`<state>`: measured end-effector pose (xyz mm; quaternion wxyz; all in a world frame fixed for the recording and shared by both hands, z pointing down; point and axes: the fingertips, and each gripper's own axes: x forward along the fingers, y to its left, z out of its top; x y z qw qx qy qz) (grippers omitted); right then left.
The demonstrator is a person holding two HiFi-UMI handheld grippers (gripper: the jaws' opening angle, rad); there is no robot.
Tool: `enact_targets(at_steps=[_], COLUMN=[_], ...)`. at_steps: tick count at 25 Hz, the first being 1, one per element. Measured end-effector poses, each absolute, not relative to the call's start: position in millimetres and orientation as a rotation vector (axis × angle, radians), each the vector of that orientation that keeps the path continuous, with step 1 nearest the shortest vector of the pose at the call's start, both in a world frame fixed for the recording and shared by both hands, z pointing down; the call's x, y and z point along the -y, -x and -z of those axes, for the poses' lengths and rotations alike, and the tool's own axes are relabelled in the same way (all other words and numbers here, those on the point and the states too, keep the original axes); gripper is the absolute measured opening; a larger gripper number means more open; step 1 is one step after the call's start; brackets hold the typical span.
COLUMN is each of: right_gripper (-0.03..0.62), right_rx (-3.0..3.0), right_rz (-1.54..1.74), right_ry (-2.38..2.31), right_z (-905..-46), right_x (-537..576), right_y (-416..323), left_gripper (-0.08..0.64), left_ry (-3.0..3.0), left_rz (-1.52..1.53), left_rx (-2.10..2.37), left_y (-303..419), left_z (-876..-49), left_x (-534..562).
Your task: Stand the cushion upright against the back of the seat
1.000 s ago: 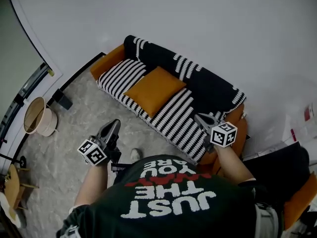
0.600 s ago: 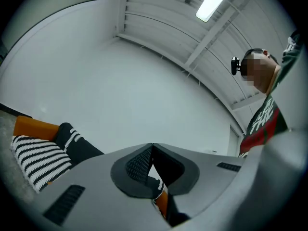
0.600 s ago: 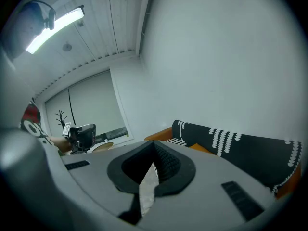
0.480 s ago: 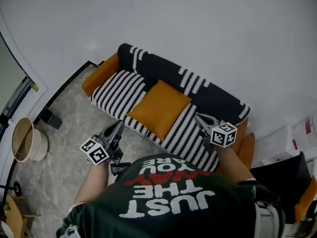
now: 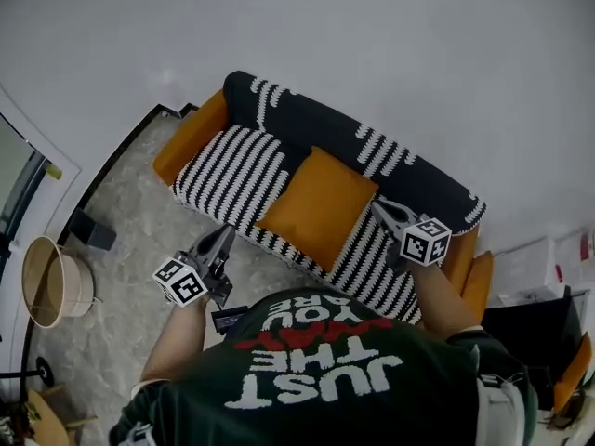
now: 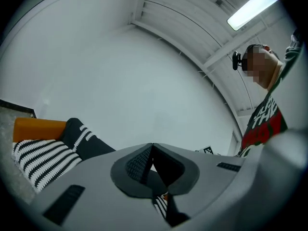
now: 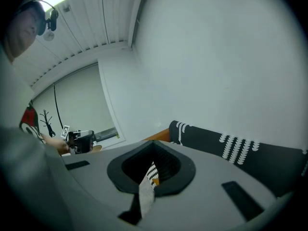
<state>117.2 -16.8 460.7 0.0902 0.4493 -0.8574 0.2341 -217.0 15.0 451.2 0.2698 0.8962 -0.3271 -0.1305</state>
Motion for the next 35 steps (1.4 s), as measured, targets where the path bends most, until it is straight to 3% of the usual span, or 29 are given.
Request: enact_targets(at_steps=[17,28,35], right_gripper=[0.023,0.023,0.023], right_rx=[2.557,2.558,2.532], right_rz=[-0.814,-0.815,-0.92], right_ry=[-1.077,-0.862,-0.8], right_z=[-539,-621,-705], right_x=[122,165,145], right_y=[-163,-156,-146], left_gripper=[0.012,0.019,0.306], left_ry=[-2.116,-1.784,-1.538], left_rz=[0.223,0.076,0.084], left_rx=[1.005,1.06,1.073], left_y=[126,75,87], left_z=[-566,-750,-892], left_x=[62,61,39])
